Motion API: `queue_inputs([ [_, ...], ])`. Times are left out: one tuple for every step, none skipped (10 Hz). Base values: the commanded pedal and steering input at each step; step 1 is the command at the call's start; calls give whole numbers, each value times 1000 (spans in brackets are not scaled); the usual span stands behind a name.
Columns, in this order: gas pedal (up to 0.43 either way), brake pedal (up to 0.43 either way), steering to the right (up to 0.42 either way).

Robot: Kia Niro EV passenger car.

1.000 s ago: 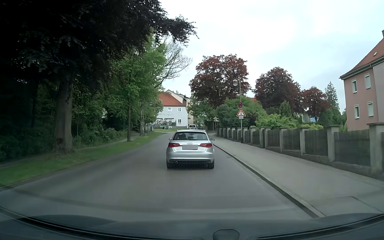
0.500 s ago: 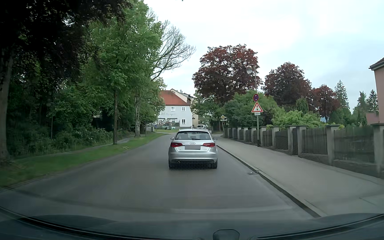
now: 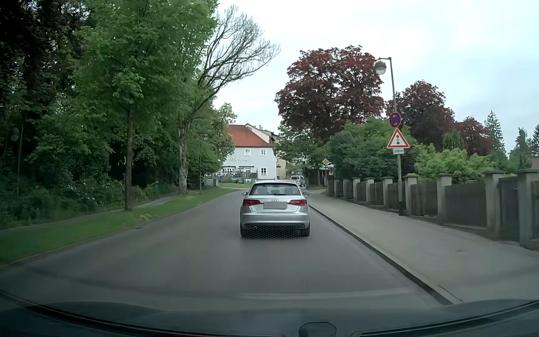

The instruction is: Follow the waypoints while adhering to traffic rules and regulations

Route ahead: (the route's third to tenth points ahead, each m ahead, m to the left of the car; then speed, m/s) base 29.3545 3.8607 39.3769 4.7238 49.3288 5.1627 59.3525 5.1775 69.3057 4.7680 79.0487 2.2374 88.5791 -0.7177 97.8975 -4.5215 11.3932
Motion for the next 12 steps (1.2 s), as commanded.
queue_inputs([
  [47,0,-19],
  [47,0,-19],
  [47,0,-18],
  [47,0,-18],
  [47,0,-19],
  [47,0,-19],
  [47,0,-18],
  [47,0,-18],
  [59,0,-17],
  [67,0,-14],
  [67,0,-11],
  [67,0,-9],
])
